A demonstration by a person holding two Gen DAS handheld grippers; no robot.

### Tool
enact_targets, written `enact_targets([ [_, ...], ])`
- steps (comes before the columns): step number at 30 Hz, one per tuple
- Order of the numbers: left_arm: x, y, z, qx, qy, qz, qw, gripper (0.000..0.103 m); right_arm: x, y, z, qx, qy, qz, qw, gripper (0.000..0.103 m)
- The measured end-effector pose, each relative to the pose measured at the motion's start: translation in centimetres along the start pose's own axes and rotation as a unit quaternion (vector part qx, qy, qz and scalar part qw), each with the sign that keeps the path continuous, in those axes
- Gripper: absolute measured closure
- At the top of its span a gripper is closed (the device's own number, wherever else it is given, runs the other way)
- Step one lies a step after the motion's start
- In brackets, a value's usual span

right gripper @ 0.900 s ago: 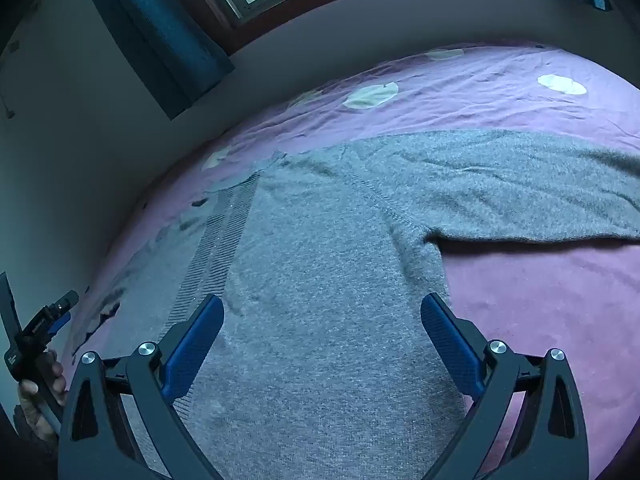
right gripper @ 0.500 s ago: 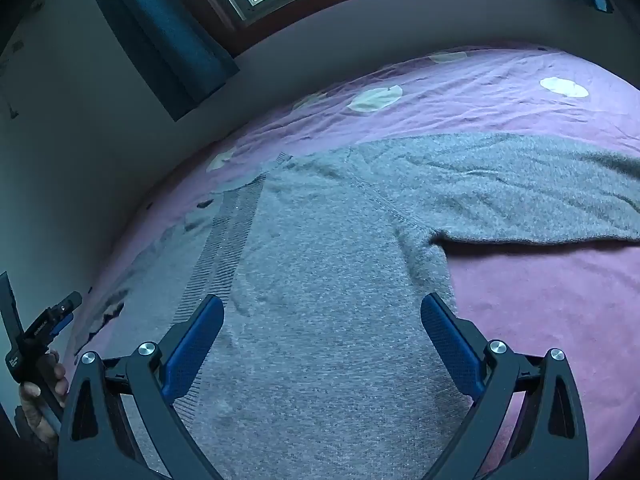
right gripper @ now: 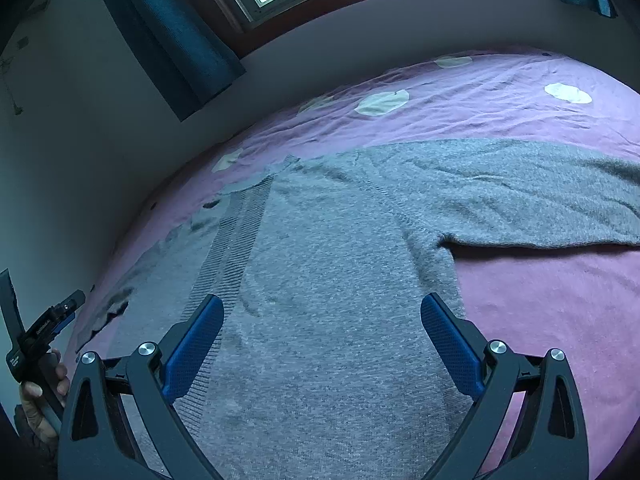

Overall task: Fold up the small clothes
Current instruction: 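Move the right tool toward the grey sweater's sleeve cuff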

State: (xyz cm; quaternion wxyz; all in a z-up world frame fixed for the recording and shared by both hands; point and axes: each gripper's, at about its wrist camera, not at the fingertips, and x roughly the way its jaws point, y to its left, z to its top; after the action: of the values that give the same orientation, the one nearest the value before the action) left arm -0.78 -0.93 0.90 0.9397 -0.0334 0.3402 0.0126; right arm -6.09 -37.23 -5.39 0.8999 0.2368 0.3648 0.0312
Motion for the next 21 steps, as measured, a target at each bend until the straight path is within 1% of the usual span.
enact_targets([
  [8,0.3,0.1,-0.2,0.003,0.004,-0.006,1.0,0.002,-0.1,0.0,-0.1,0.0,-0.003,0.001,1.0,0.005],
  [11,0.7,0.1,-0.5,0.001,0.009,-0.008,0.9999,0.002,-0.4,-0.1,0.2,0.001,-0.007,-0.001,1.0,0.005],
  [13,1.1,0.2,-0.6,0.001,0.018,-0.017,0.9997,0.002,-0.8,-0.5,0.5,0.005,-0.01,0.0,1.0,0.005],
  [15,1.2,0.3,-0.8,-0.005,0.022,-0.029,0.9993,0.002,-1.2,-1.1,0.9,0.014,-0.016,0.002,1.0,0.005],
  [18,1.2,0.6,-0.9,-0.02,0.02,-0.048,0.9985,0.002,-2.1,-2.6,1.8,0.03,-0.023,-0.01,0.999,0.005],
  [21,1.2,0.6,-0.9,-0.015,0.013,-0.051,0.9985,0.002,-3.6,-5.3,3.1,0.057,-0.04,-0.026,0.997,0.005],
])
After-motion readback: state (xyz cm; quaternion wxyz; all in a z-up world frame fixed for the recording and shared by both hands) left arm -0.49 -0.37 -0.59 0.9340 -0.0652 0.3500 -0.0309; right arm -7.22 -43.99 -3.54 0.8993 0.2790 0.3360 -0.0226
